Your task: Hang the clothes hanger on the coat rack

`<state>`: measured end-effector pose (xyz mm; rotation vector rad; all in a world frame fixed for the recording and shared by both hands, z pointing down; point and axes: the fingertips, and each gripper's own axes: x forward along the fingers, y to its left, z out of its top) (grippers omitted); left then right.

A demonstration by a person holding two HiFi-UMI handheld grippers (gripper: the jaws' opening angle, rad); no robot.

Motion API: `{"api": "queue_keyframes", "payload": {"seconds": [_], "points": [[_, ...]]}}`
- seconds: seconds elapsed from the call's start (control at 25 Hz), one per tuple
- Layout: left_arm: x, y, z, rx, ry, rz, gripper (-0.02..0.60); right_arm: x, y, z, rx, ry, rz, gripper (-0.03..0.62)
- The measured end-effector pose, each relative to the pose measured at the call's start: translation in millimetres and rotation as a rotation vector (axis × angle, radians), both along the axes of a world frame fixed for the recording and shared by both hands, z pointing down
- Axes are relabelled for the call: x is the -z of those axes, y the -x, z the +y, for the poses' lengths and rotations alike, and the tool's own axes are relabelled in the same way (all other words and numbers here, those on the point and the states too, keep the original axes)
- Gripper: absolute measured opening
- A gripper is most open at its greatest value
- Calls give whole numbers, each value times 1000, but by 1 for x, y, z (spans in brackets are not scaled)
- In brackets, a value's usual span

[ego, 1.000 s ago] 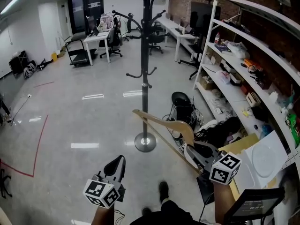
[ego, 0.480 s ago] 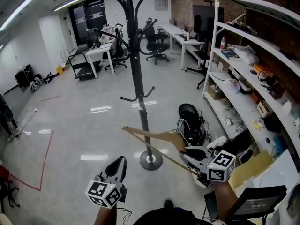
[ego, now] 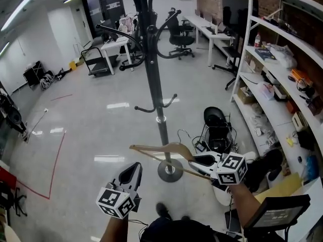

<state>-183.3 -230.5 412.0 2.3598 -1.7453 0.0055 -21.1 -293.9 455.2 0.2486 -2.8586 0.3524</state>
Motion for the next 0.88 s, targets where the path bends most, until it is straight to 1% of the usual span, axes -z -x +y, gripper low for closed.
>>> {"api": "queue_keyframes", "payload": {"seconds": [0.2, 0.28, 0.4, 0.52, 0.68, 0.88], "points": [[-15, 21, -45, -57, 16, 0, 0, -22, 29, -24, 95, 19, 9, 54], [-21, 32, -60, -76, 28, 4, 0, -29, 42, -26, 150, 18, 40, 54], [-35, 41, -77, -114, 58, 9, 0, -44, 57, -29, 224, 45, 68, 54], [-55, 40, -91, -161, 94, 5, 0, -64, 65, -37, 265, 71, 66, 54], [-74, 37, -104, -198, 135, 6, 0, -82, 71, -49, 322, 103, 73, 54], [-88, 29, -118, -194, 168, -9, 0, -99, 79, -69, 373, 144, 74, 54]]}}
